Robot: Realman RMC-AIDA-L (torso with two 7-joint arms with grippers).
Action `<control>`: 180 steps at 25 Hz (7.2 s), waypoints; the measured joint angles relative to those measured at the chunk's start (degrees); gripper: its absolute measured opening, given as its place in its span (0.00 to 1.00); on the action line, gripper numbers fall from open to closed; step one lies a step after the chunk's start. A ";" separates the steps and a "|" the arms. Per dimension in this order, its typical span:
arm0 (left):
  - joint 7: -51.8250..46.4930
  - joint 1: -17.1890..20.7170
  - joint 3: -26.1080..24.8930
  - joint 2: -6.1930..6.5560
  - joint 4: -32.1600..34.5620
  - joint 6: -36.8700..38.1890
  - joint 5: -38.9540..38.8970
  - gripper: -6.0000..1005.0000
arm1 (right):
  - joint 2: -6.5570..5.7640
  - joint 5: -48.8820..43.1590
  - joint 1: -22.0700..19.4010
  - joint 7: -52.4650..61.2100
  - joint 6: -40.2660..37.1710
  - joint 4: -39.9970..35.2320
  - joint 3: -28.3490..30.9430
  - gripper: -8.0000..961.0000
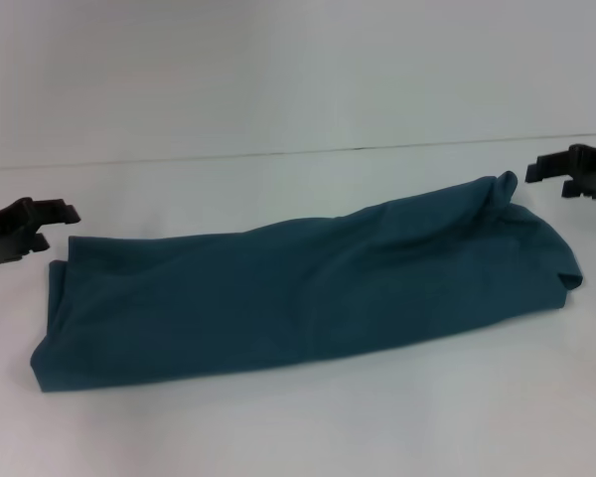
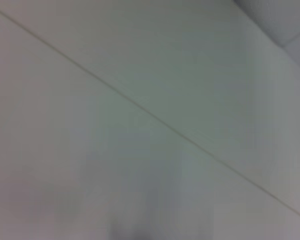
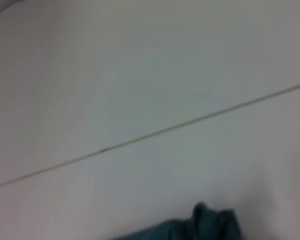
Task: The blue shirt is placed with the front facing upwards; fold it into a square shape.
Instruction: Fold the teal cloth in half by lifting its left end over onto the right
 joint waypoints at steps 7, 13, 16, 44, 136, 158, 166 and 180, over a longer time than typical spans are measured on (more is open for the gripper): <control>2.55 2.40 -0.11 0.32 3.93 11.08 -6.88 0.63 | -0.75 6.82 -1.63 -5.86 -15.40 -4.66 0.85 0.69; 2.66 4.80 -0.22 0.35 6.61 17.22 -9.50 0.63 | -1.00 10.09 -1.51 -13.41 -19.27 -5.45 -0.03 0.68; 2.67 6.42 -0.28 0.34 6.91 17.42 -11.30 0.63 | 0.63 9.16 -0.97 -13.88 -14.89 -4.69 -1.43 0.68; 3.47 7.89 -0.87 -1.00 4.30 12.36 -12.89 0.63 | 8.43 5.05 4.49 -13.00 24.87 2.06 -10.82 0.68; 4.55 17.28 -9.32 -4.85 2.92 24.82 -16.12 0.63 | 5.07 27.51 -20.48 -36.97 -36.88 -2.45 -2.94 0.68; 15.17 9.95 -0.50 -1.80 6.07 17.04 -7.09 0.63 | 5.27 27.59 -19.33 -35.13 -34.67 -2.10 -0.48 0.68; 13.80 9.15 -0.29 -1.77 5.81 16.75 -5.73 0.69 | 5.18 27.59 -19.30 -35.12 -34.40 -1.83 -0.43 0.68; 6.10 9.88 0.38 -2.49 5.72 13.65 -5.62 0.74 | 5.32 27.58 -19.35 -35.12 -34.39 -1.82 -0.37 0.68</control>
